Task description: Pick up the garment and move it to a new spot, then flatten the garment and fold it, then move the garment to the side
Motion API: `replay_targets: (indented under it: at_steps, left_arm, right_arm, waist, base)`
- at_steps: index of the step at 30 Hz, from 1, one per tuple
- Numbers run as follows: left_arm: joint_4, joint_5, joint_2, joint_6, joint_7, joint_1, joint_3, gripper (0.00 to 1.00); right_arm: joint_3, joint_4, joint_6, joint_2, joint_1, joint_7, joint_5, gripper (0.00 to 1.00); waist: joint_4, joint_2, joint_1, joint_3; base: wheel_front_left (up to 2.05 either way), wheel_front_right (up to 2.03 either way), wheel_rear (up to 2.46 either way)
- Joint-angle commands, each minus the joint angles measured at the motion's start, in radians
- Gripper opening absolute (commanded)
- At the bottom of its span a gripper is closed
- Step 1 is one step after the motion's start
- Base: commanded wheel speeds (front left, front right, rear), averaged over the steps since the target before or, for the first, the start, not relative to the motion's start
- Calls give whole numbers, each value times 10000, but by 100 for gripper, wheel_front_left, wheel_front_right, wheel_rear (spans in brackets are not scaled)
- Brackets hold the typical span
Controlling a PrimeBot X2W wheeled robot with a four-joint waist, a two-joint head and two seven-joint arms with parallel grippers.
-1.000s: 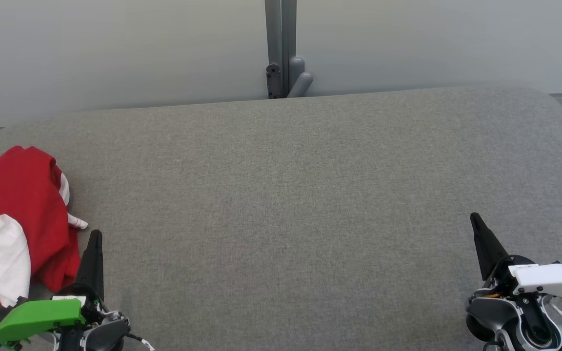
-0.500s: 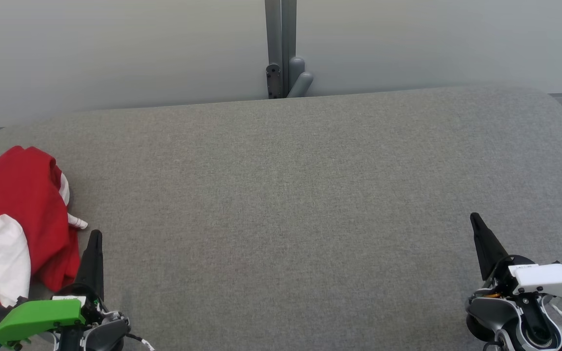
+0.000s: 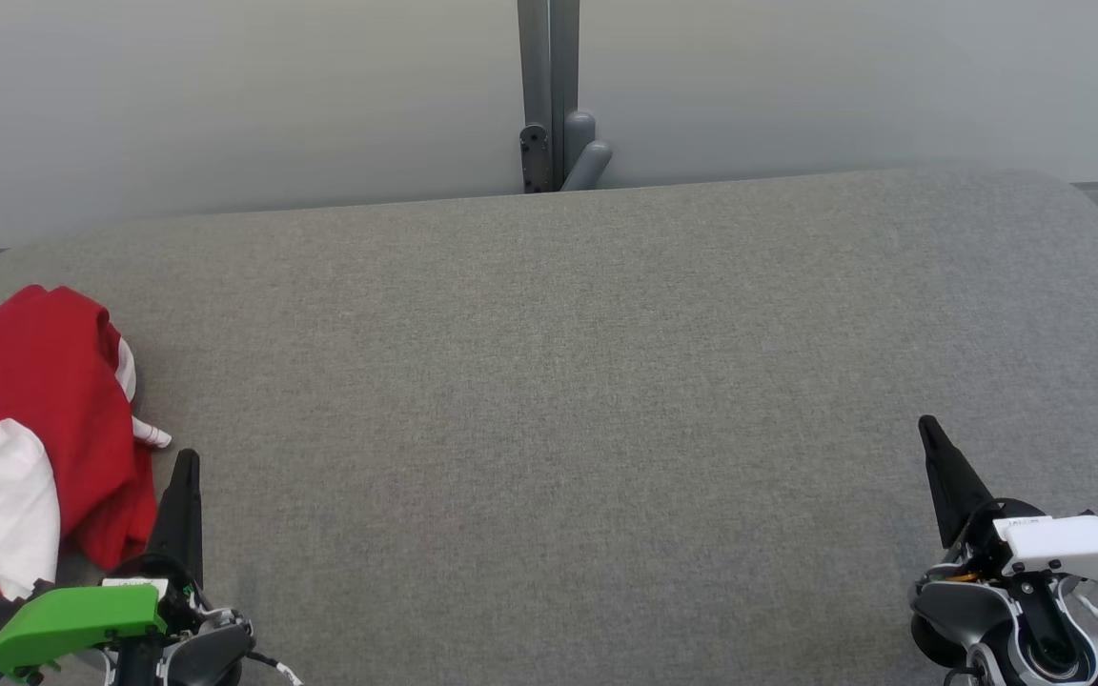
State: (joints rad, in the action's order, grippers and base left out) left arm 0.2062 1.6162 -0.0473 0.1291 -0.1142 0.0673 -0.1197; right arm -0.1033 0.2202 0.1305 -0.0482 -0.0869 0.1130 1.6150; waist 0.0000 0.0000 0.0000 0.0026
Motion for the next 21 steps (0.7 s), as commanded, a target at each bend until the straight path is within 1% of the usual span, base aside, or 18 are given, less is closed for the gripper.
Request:
replay_targets:
  at_steps: [1, 21]
  left_arm:
    - [-6, -4, -74, 46, -30, 84, -1, 0]
    - [-6, -4, -75, 46, -30, 84, -1, 0]
  right_arm:
    - [-4, -50, 5, -51, 105, 8, 23, 0]
    - [-4, -50, 5, -51, 105, 8, 23, 0]
  waist:
    - [0, 0, 0, 0]
    - [0, 0, 0, 0]
  base:
    - [0, 0, 0]
    - [0, 0, 0]
